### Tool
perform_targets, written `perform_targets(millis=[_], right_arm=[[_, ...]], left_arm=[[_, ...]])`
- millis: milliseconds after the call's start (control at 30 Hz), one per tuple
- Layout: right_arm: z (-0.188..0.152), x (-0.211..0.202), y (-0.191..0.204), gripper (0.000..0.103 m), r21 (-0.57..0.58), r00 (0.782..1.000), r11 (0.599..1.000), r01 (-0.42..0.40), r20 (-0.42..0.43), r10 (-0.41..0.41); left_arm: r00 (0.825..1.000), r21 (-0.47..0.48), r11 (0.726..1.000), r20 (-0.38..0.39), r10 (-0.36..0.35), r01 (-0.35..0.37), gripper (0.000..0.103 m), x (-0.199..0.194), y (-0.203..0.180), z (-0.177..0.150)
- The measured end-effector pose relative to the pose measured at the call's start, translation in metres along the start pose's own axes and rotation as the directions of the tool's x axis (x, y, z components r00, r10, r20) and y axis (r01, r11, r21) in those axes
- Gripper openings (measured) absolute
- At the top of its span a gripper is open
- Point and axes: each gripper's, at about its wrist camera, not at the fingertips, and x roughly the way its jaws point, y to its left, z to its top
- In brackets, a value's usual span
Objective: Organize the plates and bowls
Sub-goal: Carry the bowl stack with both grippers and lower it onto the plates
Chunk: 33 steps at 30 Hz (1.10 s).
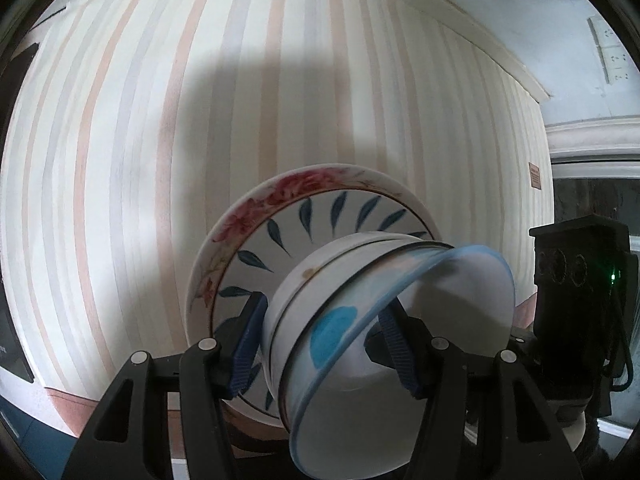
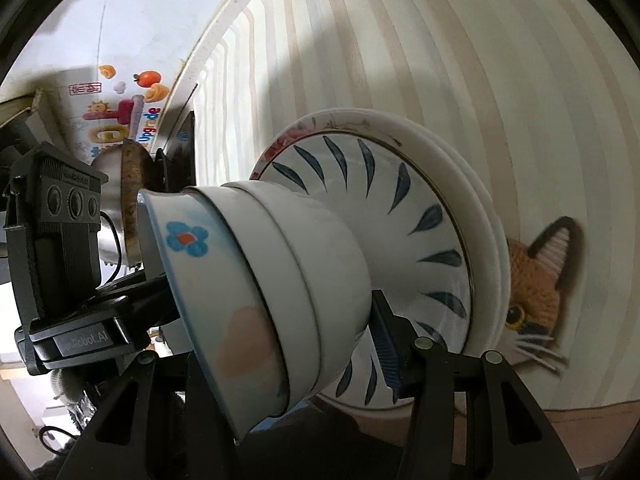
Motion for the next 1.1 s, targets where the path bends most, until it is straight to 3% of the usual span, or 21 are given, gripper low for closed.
perform_targets(millis=[1100], right_arm=[[0.001,-0.002,0.001,0.051,-0.008,0.998,0.998,0.064,-0.009,-0.064]], left_arm=[[1.0,0.003,1.0,0.018,0.023,-0.023,0.055,0.002,0.004,0.0]])
